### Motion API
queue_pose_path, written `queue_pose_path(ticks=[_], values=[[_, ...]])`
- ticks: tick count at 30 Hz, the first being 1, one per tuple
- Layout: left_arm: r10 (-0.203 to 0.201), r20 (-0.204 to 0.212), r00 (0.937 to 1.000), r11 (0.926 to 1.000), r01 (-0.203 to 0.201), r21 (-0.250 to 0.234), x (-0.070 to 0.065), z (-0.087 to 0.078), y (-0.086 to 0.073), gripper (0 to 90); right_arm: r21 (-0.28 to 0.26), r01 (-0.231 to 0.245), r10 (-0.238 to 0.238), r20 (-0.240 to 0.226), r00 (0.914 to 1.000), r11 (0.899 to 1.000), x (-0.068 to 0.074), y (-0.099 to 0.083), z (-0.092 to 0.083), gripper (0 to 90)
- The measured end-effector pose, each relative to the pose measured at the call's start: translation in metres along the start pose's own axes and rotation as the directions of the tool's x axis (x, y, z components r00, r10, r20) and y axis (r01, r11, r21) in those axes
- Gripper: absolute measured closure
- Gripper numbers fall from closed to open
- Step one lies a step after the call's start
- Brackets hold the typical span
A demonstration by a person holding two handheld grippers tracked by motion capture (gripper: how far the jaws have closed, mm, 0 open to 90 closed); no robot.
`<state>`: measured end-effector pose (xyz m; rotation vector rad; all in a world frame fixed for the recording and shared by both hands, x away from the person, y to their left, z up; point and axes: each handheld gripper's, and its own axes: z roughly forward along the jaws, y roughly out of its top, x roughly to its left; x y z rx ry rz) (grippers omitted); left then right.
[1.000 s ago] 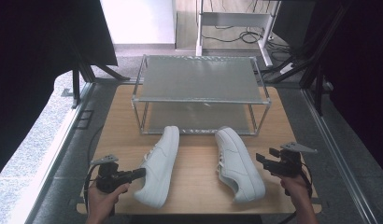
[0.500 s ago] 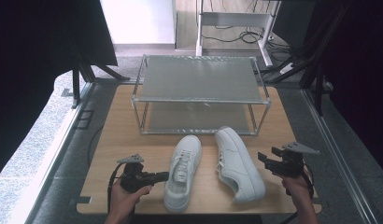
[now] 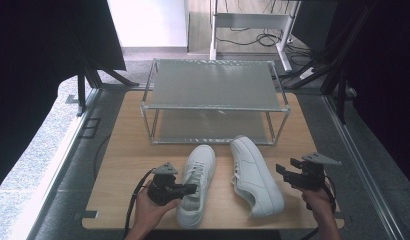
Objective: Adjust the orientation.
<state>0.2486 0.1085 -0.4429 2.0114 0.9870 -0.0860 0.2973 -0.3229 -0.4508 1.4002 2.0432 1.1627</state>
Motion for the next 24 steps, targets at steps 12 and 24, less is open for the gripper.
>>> queue_pose_path(ticks=[12,24], values=[[-0.003,-0.05,0.9988,0.9986,0.006,0.052,0.011,0.01,-0.011,90.0,0.009,0.01,-0.01,0.0,1.0,1.0,0.003,-0.001,0.001,34.0],[-0.048,-0.08,0.9956,0.9983,0.05,0.029,0.036,-0.009,-0.01,90.0,0.008,-0.005,0.006,-0.022,0.9998,1.0,0.002,-0.001,0.001,34.0]])
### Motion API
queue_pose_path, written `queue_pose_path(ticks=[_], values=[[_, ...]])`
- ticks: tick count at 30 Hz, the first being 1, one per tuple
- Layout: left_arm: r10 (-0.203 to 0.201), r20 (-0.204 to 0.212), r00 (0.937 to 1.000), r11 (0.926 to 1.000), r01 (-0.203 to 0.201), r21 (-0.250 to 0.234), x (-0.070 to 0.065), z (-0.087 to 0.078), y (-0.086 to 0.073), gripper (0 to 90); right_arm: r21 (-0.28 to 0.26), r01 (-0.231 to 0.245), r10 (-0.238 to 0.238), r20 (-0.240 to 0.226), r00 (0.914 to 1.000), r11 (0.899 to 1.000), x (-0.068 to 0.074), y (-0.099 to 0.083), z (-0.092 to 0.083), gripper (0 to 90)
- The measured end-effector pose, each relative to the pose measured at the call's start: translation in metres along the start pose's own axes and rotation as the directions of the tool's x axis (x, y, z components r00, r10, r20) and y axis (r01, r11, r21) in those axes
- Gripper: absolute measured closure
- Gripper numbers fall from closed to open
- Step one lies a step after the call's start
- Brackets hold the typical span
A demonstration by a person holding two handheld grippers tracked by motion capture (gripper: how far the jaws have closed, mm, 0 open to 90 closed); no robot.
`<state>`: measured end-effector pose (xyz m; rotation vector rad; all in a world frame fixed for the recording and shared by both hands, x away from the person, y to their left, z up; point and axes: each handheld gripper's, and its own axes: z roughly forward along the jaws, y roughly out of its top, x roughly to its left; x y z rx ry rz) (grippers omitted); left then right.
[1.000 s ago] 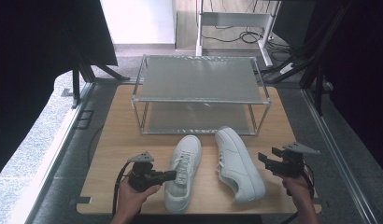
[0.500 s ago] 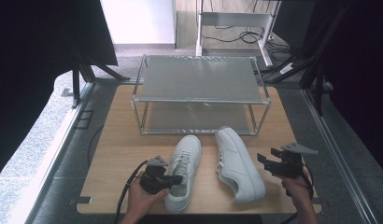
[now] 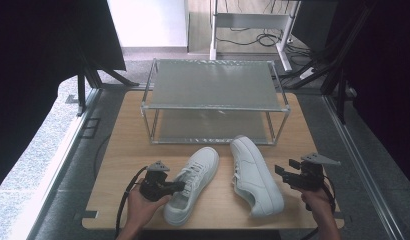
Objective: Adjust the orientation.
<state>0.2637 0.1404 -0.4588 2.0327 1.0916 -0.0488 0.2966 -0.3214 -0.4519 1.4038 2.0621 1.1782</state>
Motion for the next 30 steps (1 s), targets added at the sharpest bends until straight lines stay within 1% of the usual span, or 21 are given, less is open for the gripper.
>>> queue_pose_path(ticks=[1,2,4,6,8,11,12,13,14,15,16,17,18,19,20,21,22,25,26,28,30], values=[[0.0,0.0,1.0,1.0,0.0,0.0,0.0,0.0,0.0,90.0,0.0,0.0,0.0,0.0,1.0,1.0,0.0,0.0,0.0,34.0],[0.011,0.011,0.9999,0.9999,-0.011,-0.008,-0.001,-0.002,-0.001,90.0,-0.001,0.002,-0.002,-0.001,1.0,1.0,0.0,0.0,-0.001,34.0],[0.018,0.012,0.9998,0.9998,-0.018,-0.013,-0.002,-0.004,-0.001,89.8,-0.006,0.001,-0.001,-0.001,1.0,1.0,0.0,0.001,-0.001,34.0],[0.017,0.019,0.9997,0.9997,-0.017,-0.017,-0.003,-0.004,-0.002,88.8,-0.006,-0.001,0.001,-0.003,1.0,1.0,0.0,0.001,-0.002,34.0],[0.026,0.051,0.9984,0.9994,-0.025,-0.023,-0.006,-0.008,-0.003,81.9,-0.004,0.0,0.0,-0.002,1.0,1.0,-0.001,0.001,0.0,34.0],[0.029,0.05,0.9983,0.9991,-0.028,-0.033,-0.01,-0.012,-0.002,75.6,-0.002,0.002,-0.002,-0.004,1.0,1.0,0.0,0.001,0.0,33.9],[0.029,0.052,0.9982,0.9987,-0.027,-0.043,-0.011,-0.015,-0.002,74.6,-0.005,0.001,-0.001,-0.008,1.0,1.0,0.001,0.001,0.0,33.9],[0.032,0.069,0.9971,0.997,-0.027,-0.072,-0.014,-0.023,0.001,73.5,-0.018,-0.007,0.007,-0.027,0.9996,1.0,0.003,0.003,-0.001,33.9],[0.031,0.085,0.9959,0.9958,-0.023,-0.089,-0.015,-0.028,0.003,72.4,-0.022,-0.004,0.004,-0.027,0.9996,1.0,0.004,0.003,-0.002,33.9],[0.031,0.085,0.9959,0.9958,-0.023,-0.089,-0.015,-0.028,0.003,69.6,-0.022,-0.004,0.004,-0.027,0.9996,1.0,0.004,0.003,-0.002,33.9],[0.027,0.099,0.9948,0.9942,-0.017,-0.106,-0.016,-0.033,0.005,69.6,-0.026,0.0,-0.001,-0.023,0.9997,1.0,0.005,0.004,-0.002,33.9],[0.03,0.102,0.9943,0.9928,-0.017,-0.118,-0.016,-0.037,0.007,66.3,-0.034,0.003,-0.004,-0.016,0.9999,0.999,0.007,0.005,-0.003,34.0],[0.031,0.084,0.996,0.9894,-0.018,-0.144,-0.015,-0.044,0.014,59.8,-0.048,0.007,-0.007,-0.005,1.0,0.999,0.009,0.006,-0.006,34.5],[0.031,0.084,0.996,0.9894,-0.018,-0.144,-0.015,-0.044,0.014,57.3,-0.048,0.007,-0.007,-0.005,1.0,0.999,0.009,0.006,-0.006,34.5],[0.024,0.061,0.9978,0.985,-0.013,-0.172,-0.013,-0.05,0.022,55.0,-0.059,0.015,-0.014,0.014,0.9998,0.998,0.012,0.007,-0.009,35.1],[0.024,0.061,0.9978,0.985,-0.013,-0.172,-0.013,-0.05,0.022,52.7,-0.059,0.015,-0.014,0.014,0.9998,0.998,0.012,0.007,-0.009,35.1],[0.02,0.049,0.9986,0.9829,-0.011,-0.184,-0.011,-0.052,0.026,52.7,-0.061,0.019,-0.018,0.018,0.9997,0.998,0.013,0.007,-0.012,35.3],[0.009,0.019,0.9998,0.9781,-0.005,-0.208,-0.006,-0.056,0.038,46.5,-0.074,0.029,-0.026,0.036,0.999,0.997,0.018,0.011,-0.02,35.9],[0.004,0.013,0.9999,0.9774,-0.001,-0.211,-0.005,-0.056,0.042,45.0,-0.081,0.039,-0.035,0.045,0.9984,0.996,0.022,0.014,-0.024,38.3],[0.001,0.001,1.0,0.9768,-0.001,-0.214,-0.002,-0.054,0.048,44.9,-0.091,0.047,-0.041,0.065,0.997,0.995,0.028,0.016,-0.027,42.5],[-0.001,0.002,1.0,0.9778,0.002,-0.21,-0.001,-0.051,0.047,44.7,-0.084,0.055,-0.051,0.052,0.9973,0.995,0.033,0.018,-0.029,44.3]])
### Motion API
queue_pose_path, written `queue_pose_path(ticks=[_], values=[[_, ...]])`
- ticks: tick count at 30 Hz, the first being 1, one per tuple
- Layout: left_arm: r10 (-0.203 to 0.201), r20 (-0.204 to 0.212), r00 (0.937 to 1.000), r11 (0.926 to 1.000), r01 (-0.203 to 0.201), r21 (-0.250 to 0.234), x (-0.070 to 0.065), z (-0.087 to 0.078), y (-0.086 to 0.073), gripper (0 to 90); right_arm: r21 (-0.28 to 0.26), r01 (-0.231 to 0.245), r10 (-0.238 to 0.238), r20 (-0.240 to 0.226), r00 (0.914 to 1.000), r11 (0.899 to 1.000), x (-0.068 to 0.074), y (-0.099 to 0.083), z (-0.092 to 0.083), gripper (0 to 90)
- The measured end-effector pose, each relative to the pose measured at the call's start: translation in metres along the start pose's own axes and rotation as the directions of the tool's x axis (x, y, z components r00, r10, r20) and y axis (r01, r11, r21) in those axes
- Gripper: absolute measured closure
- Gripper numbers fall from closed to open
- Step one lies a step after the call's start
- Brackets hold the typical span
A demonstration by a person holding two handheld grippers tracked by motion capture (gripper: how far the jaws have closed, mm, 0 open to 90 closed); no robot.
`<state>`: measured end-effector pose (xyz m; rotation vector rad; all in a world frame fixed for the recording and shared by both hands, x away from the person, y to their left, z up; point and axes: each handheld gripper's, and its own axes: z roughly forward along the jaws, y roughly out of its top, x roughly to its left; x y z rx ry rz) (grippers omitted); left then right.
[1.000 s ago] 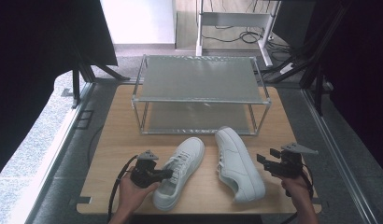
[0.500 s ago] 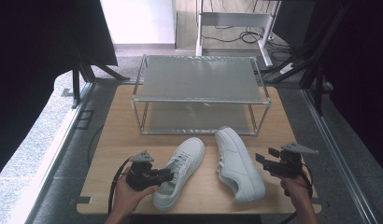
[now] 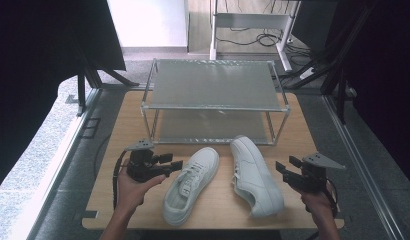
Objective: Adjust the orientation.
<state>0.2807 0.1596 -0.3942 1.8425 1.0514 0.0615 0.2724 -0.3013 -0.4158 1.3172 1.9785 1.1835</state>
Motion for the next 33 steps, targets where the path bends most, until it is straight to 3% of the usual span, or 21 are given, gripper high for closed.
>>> queue_pose_path(ticks=[4,7,8,14,16,17,19,20,21,22,23,24,26,29,30,31,33], values=[[0.002,-0.008,1.0,1.0,-0.002,0.006,0.003,0.003,-0.006,44.5,0.011,0.02,-0.02,-0.028,0.9994,1.0,0.008,0.002,-0.002,49.4],[-0.009,-0.015,0.9998,0.9999,0.01,0.012,0.007,0.005,-0.014,44.3,0.019,0.037,-0.036,-0.073,0.9966,0.999,0.017,0.003,-0.003,55.9],[-0.018,-0.02,0.9996,0.9997,0.018,0.016,0.01,0.006,-0.016,43.6,0.028,0.06,-0.057,-0.107,0.9927,0.998,0.024,0.003,-0.004,60.6],[-0.025,-0.029,0.9993,0.9994,0.025,0.022,0.016,0.007,-0.018,42.1,0.06,0.116,-0.104,-0.179,0.9784,0.991,0.048,0.002,-0.001,74.4],[-0.033,-0.031,0.999,0.9991,0.033,0.025,0.019,0.007,-0.02,41.7,0.1,0.169,-0.143,-0.231,0.9625,0.98,0.064,0.0,0.006,81.9],[-0.033,-0.031,0.999,0.9991,0.033,0.025,0.019,0.007,-0.02,41.5,0.1,0.169,-0.143,-0.231,0.9625,0.98,0.064,0.0,0.006,81.9],[-0.038,-0.03,0.9988,0.9988,0.039,0.03,0.021,0.007,-0.022,41.2,0.131,0.217,-0.177,-0.264,0.9481,0.967,0.075,-0.003,0.011,85.2],[-0.042,-0.028,0.9987,0.9986,0.043,0.031,0.021,0.006,-0.022,41.0,0.159,0.252,-0.2,-0.287,0.9369,0.955,0.084,-0.009,0.014,87.4],[-0.043,-0.027,0.9987,0.9986,0.044,0.03,0.022,0.006,-0.022,41.0,0.159,0.252,-0.2,-0.287,0.9369,0.955,0.084,-0.009,0.014,87.4],[-0.049,-0.024,0.9985,0.9984,0.049,0.026,0.023,0.005,-0.023,41.0,0.179,0.285,-0.222,-0.305,0.926,0.942,0.091,-0.016,0.016,88.1],[-0.049,-0.024,0.9985,0.9984,0.049,0.026,0.023,0.005,-0.023,41.0,0.179,0.285,-0.222,-0.305,0.926,0.942,0.091,-0.016,0.016,88.1],[-0.054,-0.022,0.9983,0.9982,0.055,0.025,0.025,0.005,-0.023,41.0,0.199,0.3,-0.23,-0.31,0.9224,0.933,0.095,-0.023,0.018,88.3],[-0.058,-0.021,0.9981,0.998,0.058,0.023,0.025,0.004,-0.023,40.9,0.216,0.304,-0.232,-0.305,0.9237,0.928,0.095,-0.03,0.019,88.4],[-0.06,-0.019,0.998,0.9979,0.06,0.025,0.026,0.004,-0.024,40.9,0.23,0.298,-0.221,-0.309,0.925,0.926,0.092,-0.037,0.019,89.2],[-0.061,-0.017,0.998,0.9976,0.061,0.032,0.026,0.006,-0.024,40.6,0.213,0.264,-0.186,-0.329,0.9259,0.941,0.088,-0.042,0.016,89.6],[-0.061,-0.017,0.998,0.9976,0.061,0.032,0.026,0.006,-0.024,40.6,0.213,0.264,-0.186,-0.329,0.9259,0.941,0.088,-0.042,0.016,89.6],[-0.065,-0.021,0.9977,0.9969,0.066,0.043,0.027,0.008,-0.025,40.6,0.187,0.244,-0.17,-0.338,0.9257,0.952,0.081,-0.043,0.011,90.0]])
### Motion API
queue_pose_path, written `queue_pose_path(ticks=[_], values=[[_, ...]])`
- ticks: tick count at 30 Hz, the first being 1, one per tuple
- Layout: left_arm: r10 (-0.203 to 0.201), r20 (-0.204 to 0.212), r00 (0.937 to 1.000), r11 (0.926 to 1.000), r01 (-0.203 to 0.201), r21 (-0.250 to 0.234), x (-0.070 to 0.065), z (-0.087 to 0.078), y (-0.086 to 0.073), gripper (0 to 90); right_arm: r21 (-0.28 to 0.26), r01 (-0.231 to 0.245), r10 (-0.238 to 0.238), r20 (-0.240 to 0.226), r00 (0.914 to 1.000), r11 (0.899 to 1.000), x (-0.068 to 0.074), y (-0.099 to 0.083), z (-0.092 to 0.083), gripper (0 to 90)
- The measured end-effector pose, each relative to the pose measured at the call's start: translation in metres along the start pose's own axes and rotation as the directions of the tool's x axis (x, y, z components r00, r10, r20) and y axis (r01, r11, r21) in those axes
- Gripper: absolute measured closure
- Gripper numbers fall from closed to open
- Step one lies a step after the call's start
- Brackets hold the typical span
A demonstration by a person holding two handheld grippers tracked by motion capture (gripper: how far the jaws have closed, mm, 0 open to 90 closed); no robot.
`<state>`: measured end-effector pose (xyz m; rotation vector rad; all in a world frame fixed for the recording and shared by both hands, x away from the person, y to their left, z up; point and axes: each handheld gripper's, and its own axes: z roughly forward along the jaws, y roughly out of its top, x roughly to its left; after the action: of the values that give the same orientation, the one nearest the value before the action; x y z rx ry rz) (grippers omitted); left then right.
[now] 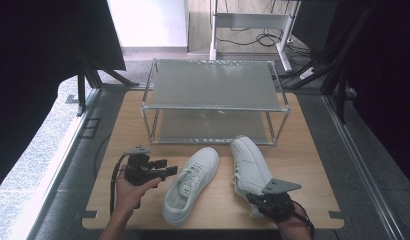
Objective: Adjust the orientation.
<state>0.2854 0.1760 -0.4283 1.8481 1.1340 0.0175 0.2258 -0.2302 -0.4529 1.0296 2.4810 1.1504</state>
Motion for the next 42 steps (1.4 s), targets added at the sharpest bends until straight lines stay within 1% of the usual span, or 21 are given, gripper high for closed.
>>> queue_pose_path(ticks=[4,12,15,18,19,20,21,22,24,25,26,27,29,31,32,34,36,39,40,41,42], values=[[-0.001,0.001,1.0,1.0,0.001,0.0,0.0,0.0,0.0,40.6,-0.028,-0.026,0.026,-0.006,0.9996,0.999,-0.008,-0.001,-0.006,90.0],[-0.006,-0.003,1.0,0.9999,0.006,-0.014,0.001,-0.004,0.0,40.6,-0.049,-0.046,0.046,-0.011,0.9989,0.998,-0.015,-0.002,-0.012,90.0],[-0.007,-0.007,1.0,0.9998,0.007,-0.016,0.003,-0.005,0.0,40.6,-0.069,-0.054,0.055,0.012,0.9984,0.996,-0.019,-0.002,-0.018,90.0],[-0.012,-0.01,0.9999,0.9998,0.012,-0.018,0.004,-0.005,-0.001,40.6,-0.1,-0.076,0.08,0.04,0.996,0.992,-0.027,-0.003,-0.025,90.0],[-0.016,-0.012,0.9998,0.9997,0.016,-0.019,0.004,-0.006,-0.001,40.6,-0.123,-0.095,0.103,0.06,0.9928,0.988,-0.034,-0.005,-0.03,90.0],[-0.016,-0.012,0.9998,0.9997,0.016,-0.019,0.004,-0.006,-0.001,40.6,-0.123,-0.095,0.103,0.06,0.9928,0.988,-0.034,-0.005,-0.03,90.0],[-0.016,-0.013,0.9998,0.9997,0.016,-0.02,0.004,-0.006,-0.001,40.6,-0.138,-0.117,0.129,0.081,0.9884,0.984,-0.042,-0.006,-0.035,90.0],[-0.016,-0.013,0.9998,0.9997,0.016,-0.02,0.004,-0.006,-0.001,40.6,-0.138,-0.117,0.129,0.081,0.9884,0.984,-0.042,-0.006,-0.035,90.0],[-0.017,-0.014,0.9998,0.9996,0.016,-0.023,0.005,-0.006,-0.001,40.6,-0.142,-0.148,0.162,0.089,0.9828,0.979,-0.054,-0.009,-0.039,90.0],[-0.025,-0.018,0.9995,0.9994,0.025,-0.022,0.007,-0.006,-0.002,40.7,-0.152,-0.213,0.229,0.091,0.9693,0.965,-0.072,-0.016,-0.04,90.0],[-0.025,-0.018,0.9995,0.9994,0.025,-0.022,0.007,-0.006,-0.002,40.7,-0.152,-0.213,0.229,0.091,0.9693,0.965,-0.072,-0.016,-0.04,90.0],[-0.031,-0.019,0.9994,0.9993,0.03,-0.021,0.008,-0.006,-0.002,40.7,-0.161,-0.231,0.252,0.125,0.9597,0.96,-0.08,-0.021,-0.041,90.0],[-0.034,-0.023,0.9991,0.9992,0.034,-0.02,0.01,-0.006,-0.003,40.7,-0.165,-0.292,0.311,0.105,0.9447,0.942,-0.098,-0.031,-0.045,90.0],[-0.039,-0.024,0.9989,0.999,0.039,-0.021,0.01,-0.006,-0.003,40.8,-0.194,-0.305,0.325,0.085,0.9418,0.933,-0.102,-0.037,-0.049,90.0],[-0.039,-0.024,0.9989,0.999,0.039,-0.021,0.01,-0.006,-0.003,40.7,-0.194,-0.305,0.325,0.085,0.9418,0.933,-0.102,-0.037,-0.049,90.0],[-0.038,-0.023,0.999,0.9991,0.037,-0.02,0.01,-0.006,-0.003,40.8,-0.186,-0.285,0.309,0.119,0.9435,0.94,-0.099,-0.036,-0.048,89.9],[-0.036,-0.025,0.999,0.9991,0.035,-0.022,0.01,-0.007,-0.004,40.7,-0.189,-0.269,0.296,0.132,0.946,0.944,-0.095,-0.034,-0.048,88.4],[-0.04,-0.024,0.9989,0.9989,0.039,-0.026,0.011,-0.008,-0.004,40.8,-0.202,-0.215,0.247,0.148,0.9577,0.956,-0.078,-0.025,-0.052,88.5],[-0.04,-0.024,0.9989,0.9989,0.039,-0.026,0.011,-0.008,-0.004,40.8,-0.202,-0.215,0.247,0.148,0.9577,0.956,-0.078,-0.025,-0.052,88.5],[-0.039,-0.023,0.999,0.999,0.039,-0.023,0.011,-0.008,-0.004,40.8,-0.2,-0.183,0.214,0.143,0.9664,0.963,-0.067,-0.02,-0.052,88.4],[-0.039,-0.023,0.999,0.999,0.039,-0.023,0.011,-0.008,-0.004,40.8,-0.2,-0.183,0.214,0.143,0.9664,0.963,-0.067,-0.02,-0.052,88.4]])
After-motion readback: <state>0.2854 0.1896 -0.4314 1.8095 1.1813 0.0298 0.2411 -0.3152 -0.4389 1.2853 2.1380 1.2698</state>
